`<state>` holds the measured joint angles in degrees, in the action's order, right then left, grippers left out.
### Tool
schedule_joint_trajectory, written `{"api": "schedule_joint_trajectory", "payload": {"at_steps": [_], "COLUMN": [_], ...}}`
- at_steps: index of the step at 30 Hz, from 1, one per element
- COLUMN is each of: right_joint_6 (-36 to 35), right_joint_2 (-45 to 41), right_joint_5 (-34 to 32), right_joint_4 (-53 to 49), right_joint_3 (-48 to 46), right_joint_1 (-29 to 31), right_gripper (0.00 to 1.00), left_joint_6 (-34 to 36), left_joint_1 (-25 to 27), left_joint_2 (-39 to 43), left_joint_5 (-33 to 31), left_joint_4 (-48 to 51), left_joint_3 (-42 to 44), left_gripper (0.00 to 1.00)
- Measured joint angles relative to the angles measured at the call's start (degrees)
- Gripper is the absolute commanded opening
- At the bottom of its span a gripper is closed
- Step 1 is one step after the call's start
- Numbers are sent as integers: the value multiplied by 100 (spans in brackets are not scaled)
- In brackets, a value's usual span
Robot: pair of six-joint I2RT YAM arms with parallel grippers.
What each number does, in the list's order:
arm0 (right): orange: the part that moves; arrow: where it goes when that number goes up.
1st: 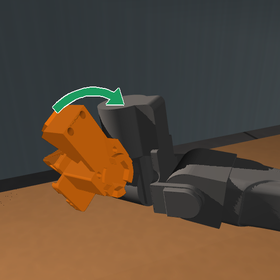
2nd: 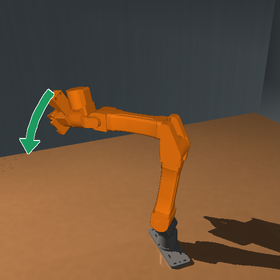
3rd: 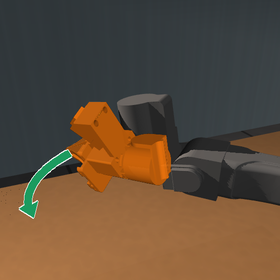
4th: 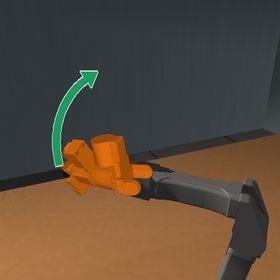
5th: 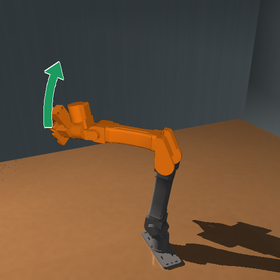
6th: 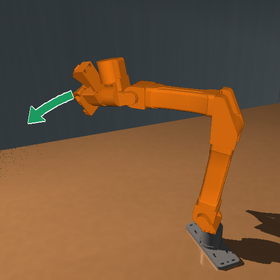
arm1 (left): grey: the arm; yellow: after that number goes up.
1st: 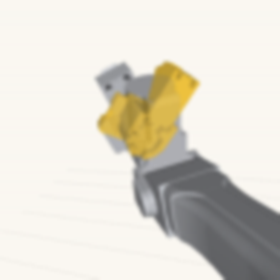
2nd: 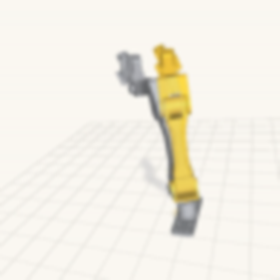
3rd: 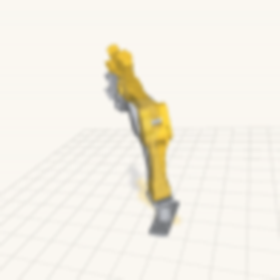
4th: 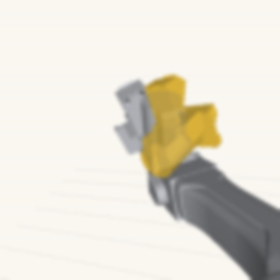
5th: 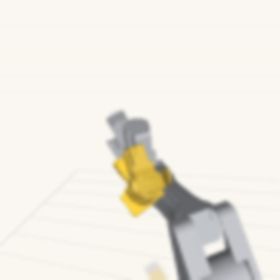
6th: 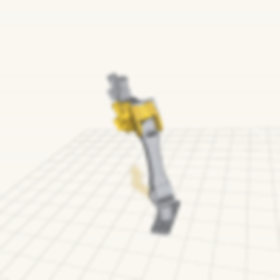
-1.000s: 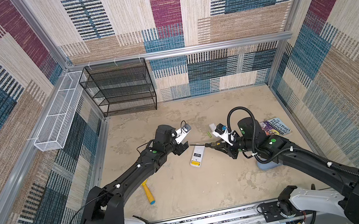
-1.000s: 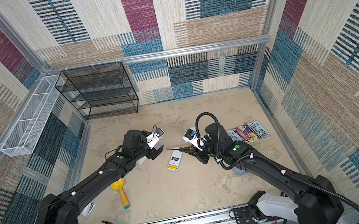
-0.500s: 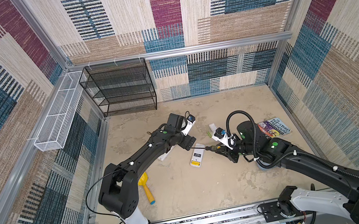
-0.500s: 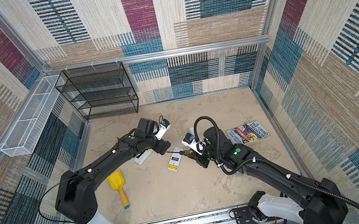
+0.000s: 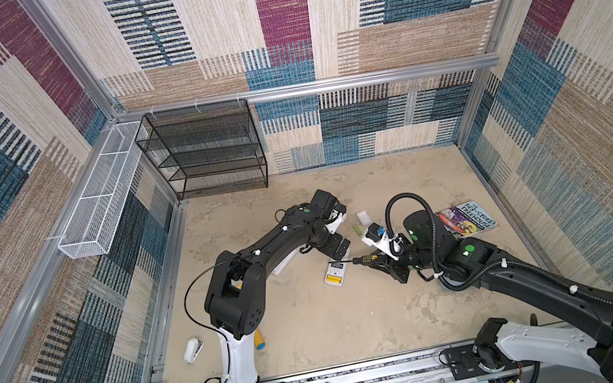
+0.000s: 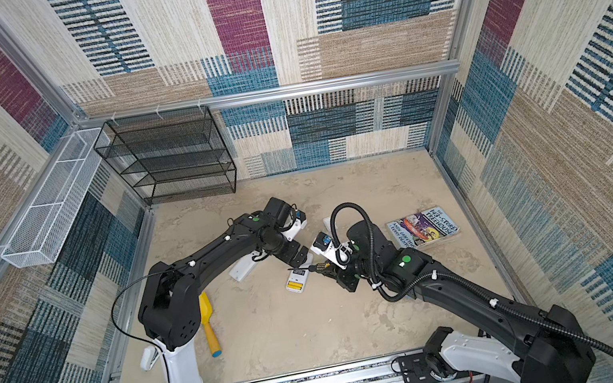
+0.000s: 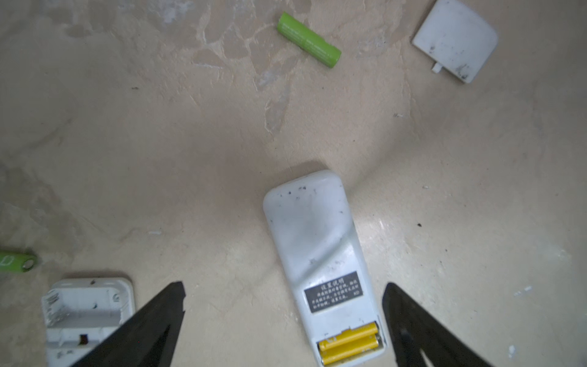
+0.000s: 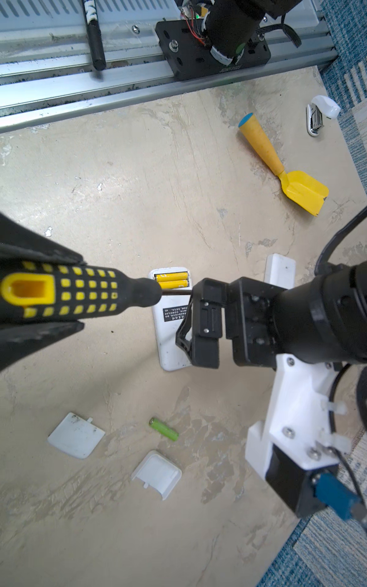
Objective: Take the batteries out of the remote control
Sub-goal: 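Release the shaft and move the left gripper down over the white remote, then grasp the remote's end with the left gripper while the right aims the screwdriver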
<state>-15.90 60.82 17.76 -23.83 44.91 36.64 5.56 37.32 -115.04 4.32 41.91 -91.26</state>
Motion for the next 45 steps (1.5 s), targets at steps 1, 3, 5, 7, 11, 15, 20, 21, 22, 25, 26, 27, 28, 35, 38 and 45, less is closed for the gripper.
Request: {"api": "schedule_joint_trajectory", "payload": {"at_steps": [1, 3, 5, 7, 11, 15, 20, 21, 22, 25, 26, 27, 28, 35, 38, 45], "right_joint_6": [0, 0, -2, 0, 0, 0, 0, 0, 0, 0, -2, -2, -2, -4, -7, -70], "right_joint_2": [0, 2, 2, 2, 4, 37, 114, 122, 131, 146, 146, 153, 155, 280, 341, 520], "right_joint_5": [15, 28, 26, 20, 2, -4, -37, -37, -39, -39, -39, -39, -39, -35, -33, -37], "right_joint_4": [-4, 2, 11, 28, 46, 46, 44, 44, 44, 44, 44, 42, 46, 39, 35, 42], "right_joint_3": [0, 0, 0, 0, 0, 0, 4, 4, 7, 13, 17, 24, 26, 118, 166, 289], "right_joint_1": [0, 4, 4, 4, 4, 4, 11, 11, 15, 17, 20, 20, 20, 42, 42, 120], "right_gripper": [0, 0, 0, 0, 0, 0, 0, 0, 0, 0, 0, 0, 0, 0, 0, 0], "left_joint_6": [-42, -109, -160, -221, -267, -350, -546, -557, -570, -603, -612, -625, -643, -645, -634, -597], "left_joint_1": [22, 68, 101, 122, 181, 258, 306, 306, 306, 308, 308, 308, 315, 319, 291, 13], "left_joint_2": [-85, -295, -503, -704, -1038, -1320, -1580, -1602, -1628, -1727, -1764, -1788, -1812, -1843, -1825, -1622], "left_joint_5": [39, 63, 79, 79, 79, 76, 24, 17, 2, -131, -184, -232, -284, -450, -457, -455], "left_joint_4": [76, 247, 411, 592, 918, 1158, 1364, 1381, 1403, 1491, 1534, 1561, 1582, 1626, 1639, 1587], "left_joint_3": [-101, -345, -568, -789, -1132, -1416, -1624, -1648, -1679, -1792, -1838, -1871, -1895, -1884, -1847, -1519], "left_gripper": [99, 99, 99, 99, 98, 93, 84, 82, 79, 70, 67, 65, 62, 53, 48, 41]}}
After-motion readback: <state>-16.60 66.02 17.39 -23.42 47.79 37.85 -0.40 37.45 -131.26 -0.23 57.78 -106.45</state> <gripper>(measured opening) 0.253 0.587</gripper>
